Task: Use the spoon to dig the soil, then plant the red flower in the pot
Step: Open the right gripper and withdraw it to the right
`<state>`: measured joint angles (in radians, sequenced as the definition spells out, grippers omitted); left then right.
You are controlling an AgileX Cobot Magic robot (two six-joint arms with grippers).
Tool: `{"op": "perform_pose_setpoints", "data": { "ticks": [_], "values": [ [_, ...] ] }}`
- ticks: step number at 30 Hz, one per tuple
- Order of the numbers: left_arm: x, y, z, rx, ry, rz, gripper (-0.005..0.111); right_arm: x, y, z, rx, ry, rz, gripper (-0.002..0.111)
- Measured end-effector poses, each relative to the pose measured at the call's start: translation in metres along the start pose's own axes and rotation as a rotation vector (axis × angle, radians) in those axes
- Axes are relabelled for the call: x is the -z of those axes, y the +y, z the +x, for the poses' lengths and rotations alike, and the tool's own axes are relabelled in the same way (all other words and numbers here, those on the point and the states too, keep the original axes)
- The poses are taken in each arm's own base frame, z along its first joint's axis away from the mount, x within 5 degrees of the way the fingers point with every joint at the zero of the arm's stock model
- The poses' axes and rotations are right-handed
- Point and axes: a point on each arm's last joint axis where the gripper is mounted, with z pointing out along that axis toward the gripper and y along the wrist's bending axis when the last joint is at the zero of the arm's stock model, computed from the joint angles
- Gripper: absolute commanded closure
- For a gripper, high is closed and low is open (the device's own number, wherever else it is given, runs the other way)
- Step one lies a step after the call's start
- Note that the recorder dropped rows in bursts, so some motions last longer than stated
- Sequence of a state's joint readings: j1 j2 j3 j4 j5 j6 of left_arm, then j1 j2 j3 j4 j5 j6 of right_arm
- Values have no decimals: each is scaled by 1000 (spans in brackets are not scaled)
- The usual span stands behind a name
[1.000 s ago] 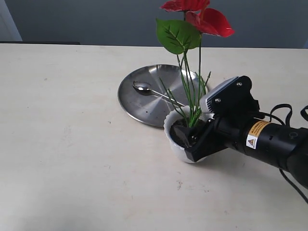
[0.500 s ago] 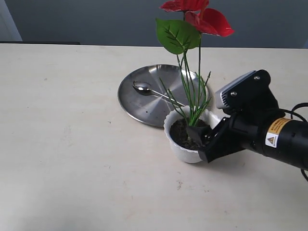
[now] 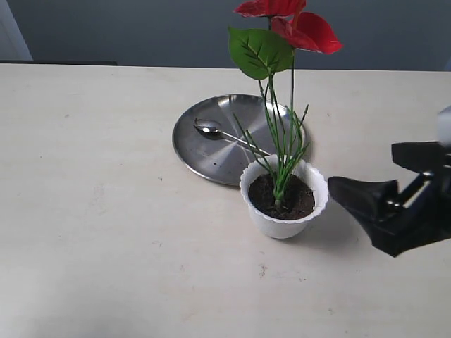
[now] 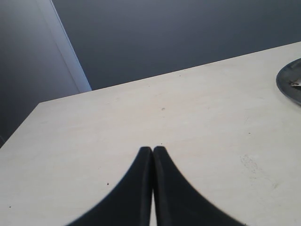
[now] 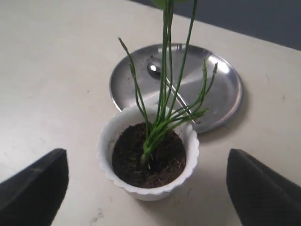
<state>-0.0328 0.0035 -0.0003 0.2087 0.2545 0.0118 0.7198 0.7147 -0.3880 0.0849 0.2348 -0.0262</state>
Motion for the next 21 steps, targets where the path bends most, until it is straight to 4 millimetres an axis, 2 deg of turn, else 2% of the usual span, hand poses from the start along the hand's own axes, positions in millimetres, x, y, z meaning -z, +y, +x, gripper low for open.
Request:
{"op": "perform_pose_setpoints", "data": {
  "ticks": [4,8,13,21],
  "values": [
    [0,0,0,0,0,0,106,28,3,-2,-64,-90,-34,23],
    [0,0,0,0,0,0,106,48,5,-4,-99,-179,-61,23],
    [0,0,0,0,0,0,106,60,6,-4,-107,-242,-73,23],
    [0,0,0,0,0,0,106,65,6,-4,-118,-264,-83,23]
  ]
}}
